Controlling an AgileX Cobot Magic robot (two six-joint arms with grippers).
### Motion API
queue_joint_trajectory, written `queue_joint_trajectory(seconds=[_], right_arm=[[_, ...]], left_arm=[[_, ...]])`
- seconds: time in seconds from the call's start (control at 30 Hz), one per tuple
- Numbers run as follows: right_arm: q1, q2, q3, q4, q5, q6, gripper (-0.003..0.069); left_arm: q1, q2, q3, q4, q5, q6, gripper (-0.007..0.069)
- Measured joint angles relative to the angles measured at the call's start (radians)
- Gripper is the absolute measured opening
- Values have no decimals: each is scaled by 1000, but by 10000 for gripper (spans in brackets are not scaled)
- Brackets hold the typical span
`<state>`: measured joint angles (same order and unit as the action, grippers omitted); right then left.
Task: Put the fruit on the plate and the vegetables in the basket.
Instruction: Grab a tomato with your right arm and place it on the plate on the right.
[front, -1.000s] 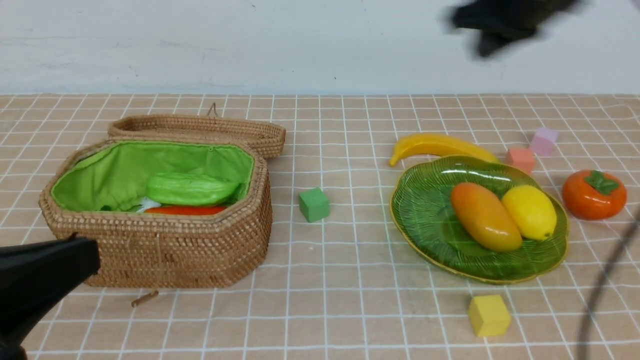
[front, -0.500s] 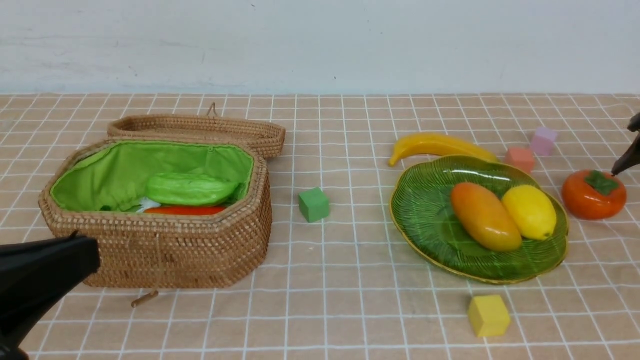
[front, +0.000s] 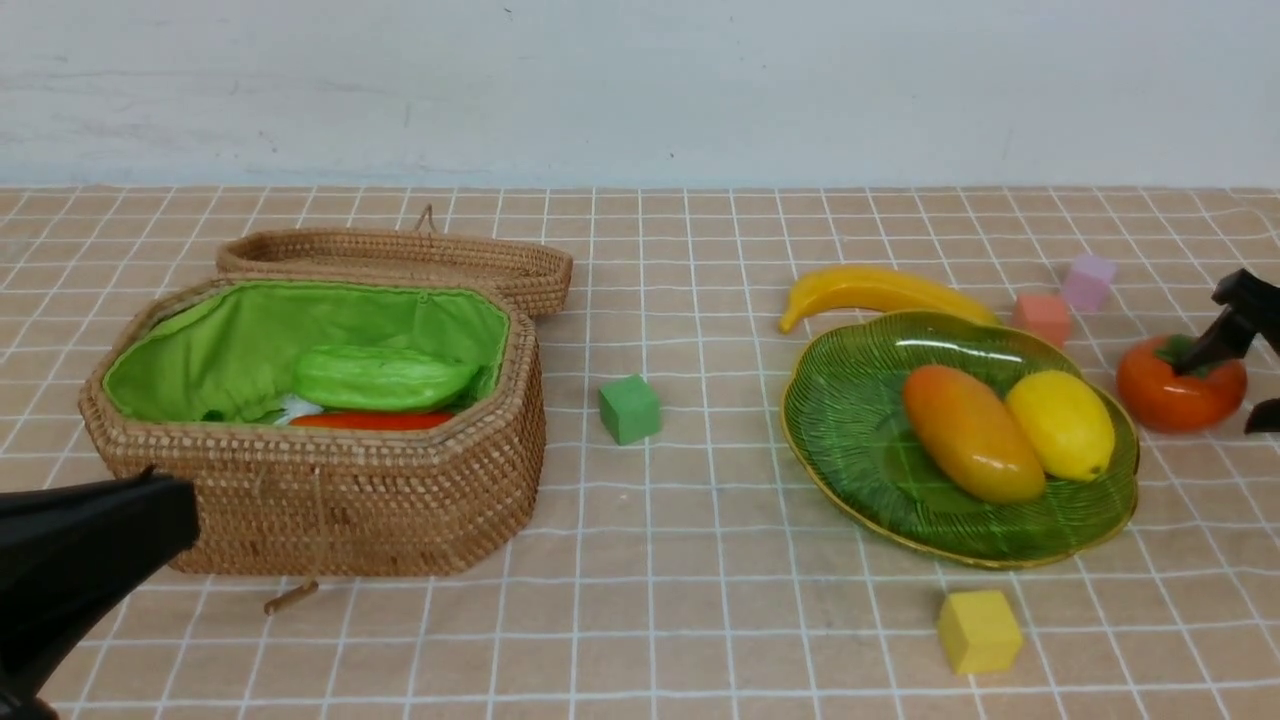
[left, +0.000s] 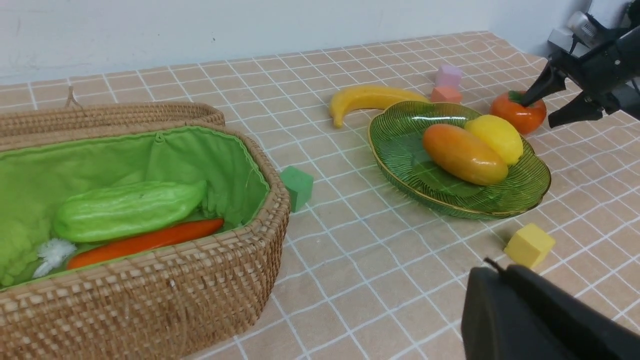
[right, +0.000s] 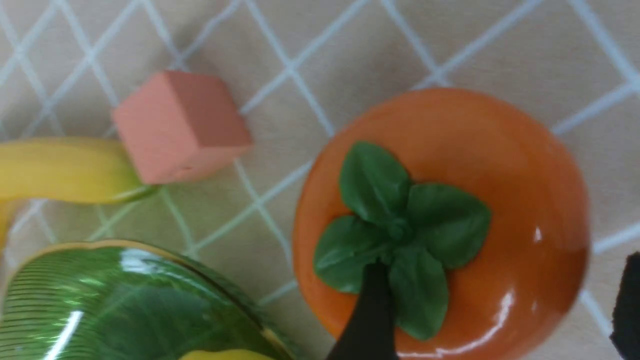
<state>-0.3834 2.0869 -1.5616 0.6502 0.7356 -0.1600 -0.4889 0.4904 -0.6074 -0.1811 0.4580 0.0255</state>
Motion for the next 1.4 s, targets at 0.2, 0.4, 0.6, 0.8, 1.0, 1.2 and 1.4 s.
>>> queue_joint_trajectory(seconds=[0.2, 0.4, 0.6, 0.8, 1.0, 1.2, 1.4], right_arm=[[0, 13, 0, 110, -21, -100, 591], [11, 40, 0, 156, -35, -154, 592], [24, 59, 0, 207, -38, -211, 521], [12, 52, -1, 201, -37, -248, 512], [-22, -88, 0, 138, 35, -248, 499], [149, -230, -6, 133, 215, -284, 499], [355, -178, -7, 42, 204, -313, 499]], left_arm=[[0, 0, 0, -5, 8, -1, -5], [0, 0, 0, -14, 14, -1, -2], [0, 0, 0, -16, 20, -1, 0], [0, 0, 0, -19, 20, -1, 4], [0, 0, 0, -19, 18, 0, 5], [0, 0, 0, -18, -14, 0, 5], [0, 0, 0, -18, -15, 5, 6]])
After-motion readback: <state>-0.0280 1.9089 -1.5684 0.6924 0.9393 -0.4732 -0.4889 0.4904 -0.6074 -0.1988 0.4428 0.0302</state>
